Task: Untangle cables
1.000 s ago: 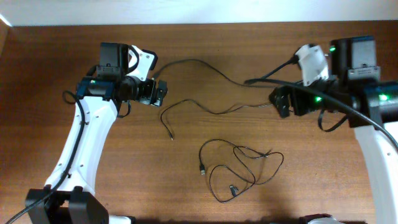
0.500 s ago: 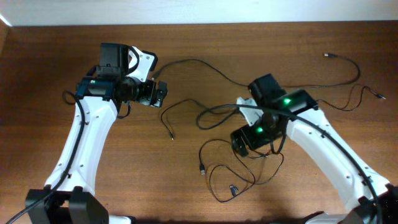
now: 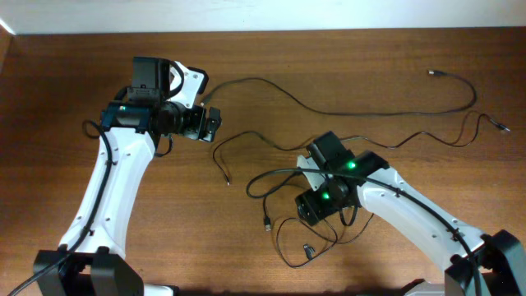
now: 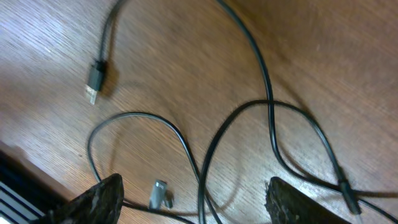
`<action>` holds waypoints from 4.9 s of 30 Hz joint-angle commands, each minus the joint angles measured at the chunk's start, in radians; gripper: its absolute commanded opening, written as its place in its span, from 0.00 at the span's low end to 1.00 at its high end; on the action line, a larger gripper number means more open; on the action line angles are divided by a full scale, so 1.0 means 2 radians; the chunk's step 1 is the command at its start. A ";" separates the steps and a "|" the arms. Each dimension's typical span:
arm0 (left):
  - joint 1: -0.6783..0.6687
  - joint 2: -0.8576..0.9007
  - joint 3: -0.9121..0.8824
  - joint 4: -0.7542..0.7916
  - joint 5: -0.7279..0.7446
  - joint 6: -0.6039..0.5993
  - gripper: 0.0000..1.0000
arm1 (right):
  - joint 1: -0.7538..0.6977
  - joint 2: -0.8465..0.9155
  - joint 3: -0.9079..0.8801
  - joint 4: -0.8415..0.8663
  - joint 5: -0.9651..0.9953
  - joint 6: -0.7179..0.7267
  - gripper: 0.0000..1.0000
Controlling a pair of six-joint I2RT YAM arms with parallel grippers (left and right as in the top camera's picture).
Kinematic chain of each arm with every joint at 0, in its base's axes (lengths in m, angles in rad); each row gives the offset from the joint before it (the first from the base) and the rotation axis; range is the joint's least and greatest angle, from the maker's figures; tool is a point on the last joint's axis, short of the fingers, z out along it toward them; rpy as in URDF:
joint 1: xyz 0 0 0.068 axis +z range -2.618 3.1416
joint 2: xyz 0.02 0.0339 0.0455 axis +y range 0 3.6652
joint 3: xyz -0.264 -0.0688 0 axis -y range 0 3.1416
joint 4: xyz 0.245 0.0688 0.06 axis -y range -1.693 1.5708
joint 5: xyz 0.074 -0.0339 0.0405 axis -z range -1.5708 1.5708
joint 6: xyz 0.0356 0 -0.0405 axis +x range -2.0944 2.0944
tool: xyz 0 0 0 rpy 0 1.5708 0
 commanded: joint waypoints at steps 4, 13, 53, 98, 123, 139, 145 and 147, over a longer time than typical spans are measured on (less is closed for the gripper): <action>0.001 -0.010 0.002 0.001 0.005 -0.008 0.99 | 0.003 0.001 -0.010 0.003 0.010 0.014 0.57; 0.001 -0.010 0.002 0.001 0.006 -0.008 0.99 | 0.003 0.001 -0.010 -0.004 0.016 0.013 0.57; 0.001 -0.010 0.002 0.022 0.008 -0.008 0.99 | -0.015 -0.007 0.714 -0.268 0.405 -0.020 0.04; -0.281 0.164 -0.124 0.170 0.013 0.184 0.71 | -0.286 0.065 0.704 -0.303 0.167 -0.039 0.04; -0.252 0.020 -0.138 0.079 -0.095 0.180 0.00 | -0.345 0.065 0.704 -0.311 0.164 -0.039 0.04; -0.287 0.132 -0.138 0.145 0.058 0.261 0.99 | -0.374 0.066 0.704 -0.321 0.104 -0.041 0.04; -0.307 0.165 -0.138 0.195 0.031 0.260 0.99 | -0.374 0.066 0.704 -0.324 0.104 -0.041 0.04; -0.307 0.165 -0.138 0.217 0.031 0.260 1.00 | -0.374 0.066 0.704 -0.324 0.104 -0.041 0.04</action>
